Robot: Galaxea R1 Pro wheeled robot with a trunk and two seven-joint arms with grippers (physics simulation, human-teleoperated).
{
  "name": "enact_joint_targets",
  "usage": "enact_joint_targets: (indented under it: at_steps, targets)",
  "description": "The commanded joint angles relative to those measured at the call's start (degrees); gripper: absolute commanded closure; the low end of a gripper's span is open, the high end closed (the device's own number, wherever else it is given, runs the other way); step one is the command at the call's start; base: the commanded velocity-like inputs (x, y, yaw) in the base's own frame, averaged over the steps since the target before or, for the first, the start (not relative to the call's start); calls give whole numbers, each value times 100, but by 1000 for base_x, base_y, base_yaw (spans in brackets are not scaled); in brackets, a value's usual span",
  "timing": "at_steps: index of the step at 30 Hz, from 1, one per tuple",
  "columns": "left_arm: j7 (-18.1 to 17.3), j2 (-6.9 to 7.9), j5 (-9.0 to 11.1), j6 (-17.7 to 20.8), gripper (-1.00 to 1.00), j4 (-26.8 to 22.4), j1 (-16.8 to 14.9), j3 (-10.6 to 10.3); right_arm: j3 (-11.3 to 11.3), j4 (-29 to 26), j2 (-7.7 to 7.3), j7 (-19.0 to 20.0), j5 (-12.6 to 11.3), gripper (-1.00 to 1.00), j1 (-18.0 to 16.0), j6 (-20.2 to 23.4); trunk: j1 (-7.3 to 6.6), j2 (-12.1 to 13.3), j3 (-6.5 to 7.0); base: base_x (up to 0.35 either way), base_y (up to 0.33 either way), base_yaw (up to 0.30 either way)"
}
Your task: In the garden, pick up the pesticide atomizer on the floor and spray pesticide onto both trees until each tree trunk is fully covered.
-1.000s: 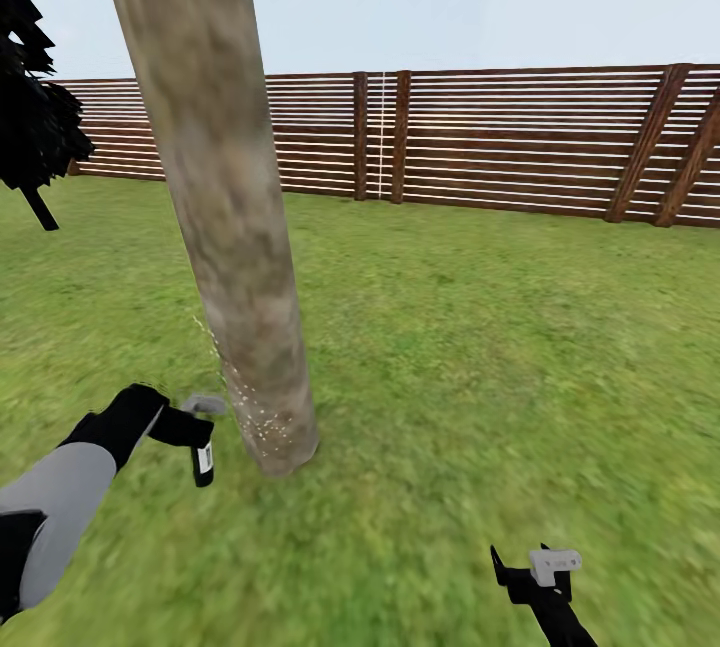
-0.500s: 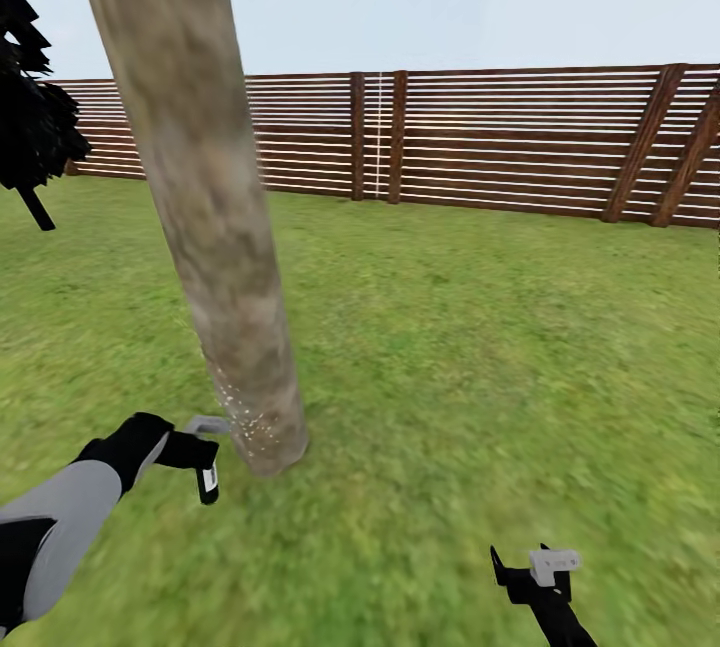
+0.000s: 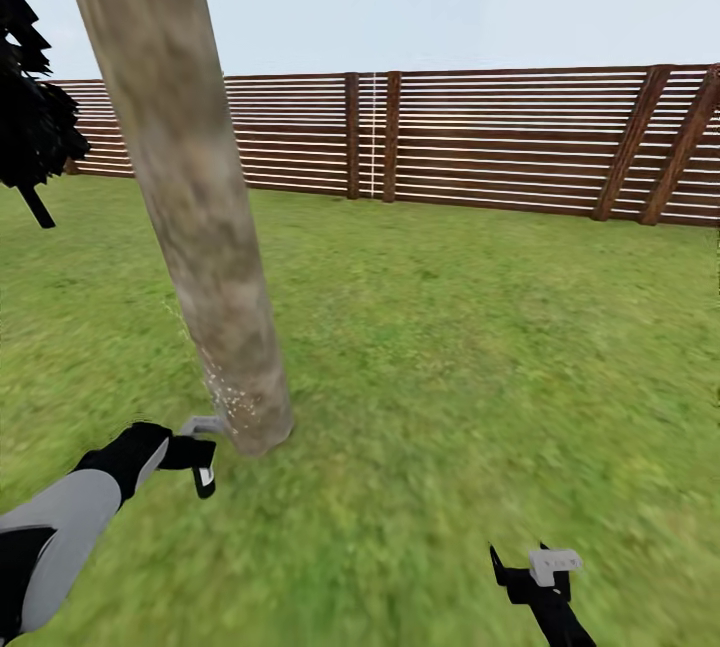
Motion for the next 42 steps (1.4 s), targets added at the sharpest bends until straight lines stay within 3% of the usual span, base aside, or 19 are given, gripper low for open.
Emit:
enact_joint_targets:
  at_steps: [1,3,7,9,13,18,20,23,34,42]
  targets:
    - [117,-30,24,-55,100,-2,7,1,0,0,0,0,-2,-100,0,0,0,0,0,-275,-131,0]
    - [342,-85,44,-99,100,-12,13,1,0,0,0,0,-1,-100,0,0,0,0,0,-264,-82,0]
    - [402,-88,47,-99,100,-42,14,20,0,0,0,0,-1,-100,0,0,0,0,0,-58,-10,0]
    - [386,-76,47,66,100,-602,14,25,0,0,0,0,0,-100,0,0,0,0,0,-5,-1,0]
    - [347,-53,259,1264,100,-2107,14,-2,0,0,0,0,0,-100,0,0,0,0,0,0,0,0]
    - [337,-38,282,2557,100,-3590,14,1,0,0,-1,0,0,-100,0,0,0,0,0,0,0,0]
    - [335,-27,277,2928,100,-4161,14,1,0,0,-3,0,0,-100,0,0,0,0,0,0,0,0]
    - [335,-19,269,3128,100,-4692,14,1,0,0,-4,0,0,-100,0,0,0,0,0,0,0,0]
    - [335,-16,268,3187,100,-4897,-63,-7,0,0,-4,0,0,-100,0,0,0,0,0,0,0,0]
    - [387,-15,254,3166,100,-4883,76,-6,0,0,0,0,0,-100,0,0,0,0,0,0,0,0]
